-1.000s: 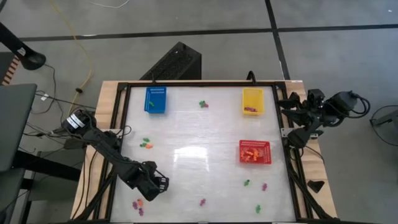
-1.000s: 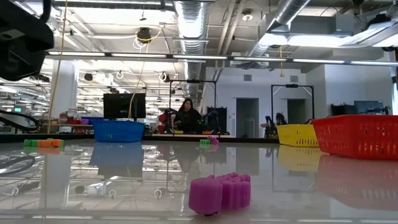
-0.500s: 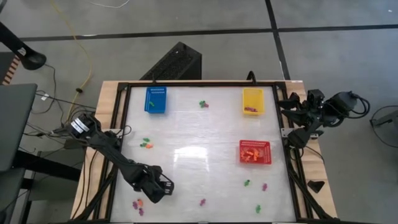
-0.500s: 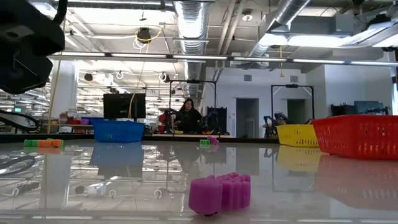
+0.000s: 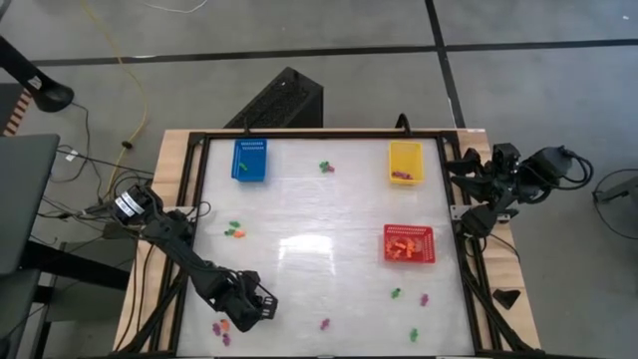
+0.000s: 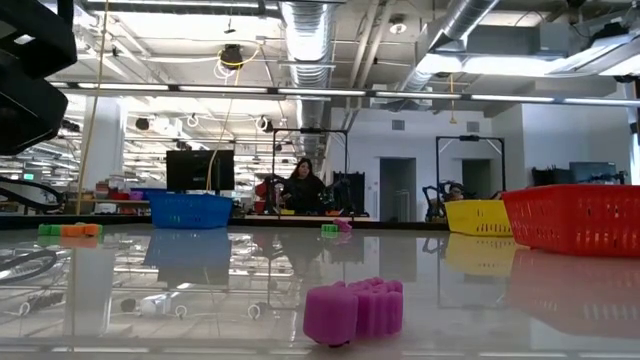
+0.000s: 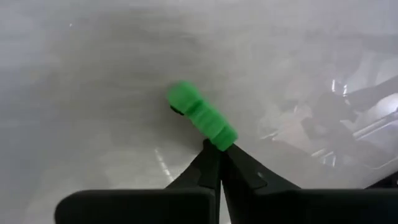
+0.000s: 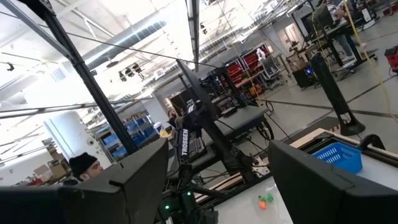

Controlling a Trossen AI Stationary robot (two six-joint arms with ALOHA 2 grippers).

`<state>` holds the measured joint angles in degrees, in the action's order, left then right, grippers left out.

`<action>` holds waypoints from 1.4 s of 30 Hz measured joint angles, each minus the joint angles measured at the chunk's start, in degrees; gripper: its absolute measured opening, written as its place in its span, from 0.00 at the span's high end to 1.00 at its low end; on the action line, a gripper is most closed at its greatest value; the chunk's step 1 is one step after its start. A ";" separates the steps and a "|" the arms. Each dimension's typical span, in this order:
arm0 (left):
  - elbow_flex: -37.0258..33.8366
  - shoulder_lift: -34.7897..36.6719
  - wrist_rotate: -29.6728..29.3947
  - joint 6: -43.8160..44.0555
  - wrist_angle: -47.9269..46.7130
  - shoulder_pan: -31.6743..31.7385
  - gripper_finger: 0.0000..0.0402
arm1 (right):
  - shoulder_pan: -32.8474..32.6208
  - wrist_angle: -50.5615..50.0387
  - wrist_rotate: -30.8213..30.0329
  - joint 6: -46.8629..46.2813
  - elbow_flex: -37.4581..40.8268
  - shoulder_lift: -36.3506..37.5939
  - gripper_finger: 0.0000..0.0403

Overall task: Sort Halloween decoration
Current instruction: Put the green skeleton toy into the blue bin

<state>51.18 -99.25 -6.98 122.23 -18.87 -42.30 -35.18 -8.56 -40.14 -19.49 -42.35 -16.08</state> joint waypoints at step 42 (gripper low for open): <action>-0.04 15.03 -7.94 -86.83 -24.96 5.60 0.58 | 0.02 -1.31 -0.31 -2.62 0.00 0.02 0.24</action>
<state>51.13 -84.22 -14.92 35.40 -43.84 -36.70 -35.16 -9.87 -40.45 -22.10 -42.35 -16.06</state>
